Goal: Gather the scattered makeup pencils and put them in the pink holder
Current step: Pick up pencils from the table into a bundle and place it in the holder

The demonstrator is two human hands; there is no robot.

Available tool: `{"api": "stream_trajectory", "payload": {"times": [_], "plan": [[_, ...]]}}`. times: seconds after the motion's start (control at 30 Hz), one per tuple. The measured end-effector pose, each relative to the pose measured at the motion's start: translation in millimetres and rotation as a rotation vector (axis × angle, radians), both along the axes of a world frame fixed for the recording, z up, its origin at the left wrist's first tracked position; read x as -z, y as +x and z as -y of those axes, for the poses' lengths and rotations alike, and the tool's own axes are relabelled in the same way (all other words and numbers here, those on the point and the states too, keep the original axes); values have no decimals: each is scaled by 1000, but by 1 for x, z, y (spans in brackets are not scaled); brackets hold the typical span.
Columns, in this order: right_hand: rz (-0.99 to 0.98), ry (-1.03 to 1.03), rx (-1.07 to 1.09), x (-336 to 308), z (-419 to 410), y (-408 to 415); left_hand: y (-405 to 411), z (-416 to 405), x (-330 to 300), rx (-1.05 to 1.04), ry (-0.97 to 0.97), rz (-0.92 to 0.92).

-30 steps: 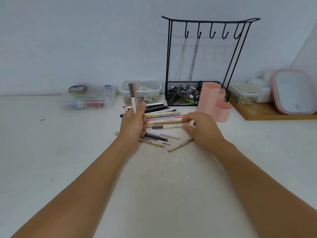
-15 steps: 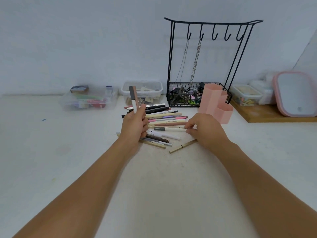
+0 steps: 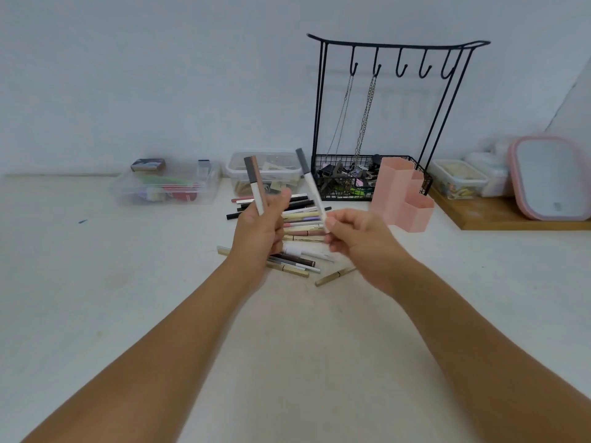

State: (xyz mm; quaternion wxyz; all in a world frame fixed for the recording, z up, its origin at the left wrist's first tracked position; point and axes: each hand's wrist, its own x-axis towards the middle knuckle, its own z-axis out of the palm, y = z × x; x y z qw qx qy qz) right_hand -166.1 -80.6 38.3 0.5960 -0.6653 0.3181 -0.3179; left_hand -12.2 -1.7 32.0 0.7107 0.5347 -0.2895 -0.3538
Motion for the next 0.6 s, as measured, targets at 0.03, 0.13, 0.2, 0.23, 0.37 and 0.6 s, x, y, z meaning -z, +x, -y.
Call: {"api": "stream_trajectory", "payload": {"times": [0.03,0.13,0.2,0.23,0.37,0.6], "plan": [[39,58,-37,3,-9,6,-4,0,0,21,-29,21],[62,58,-76,9,-26,20,-16,1,3,24,-58,87],[48,-3,-57,10,-31,23,-19,3,7,-39,-30,139],[42,-34,-46,10,-31,23,-18,5,9,-72,-5,176],[-35,-174,-23,12,-28,22,-11,8,13,-53,56,258],[-261,-519,194,9,26,-10,9,5,5,-30,36,76]]}}
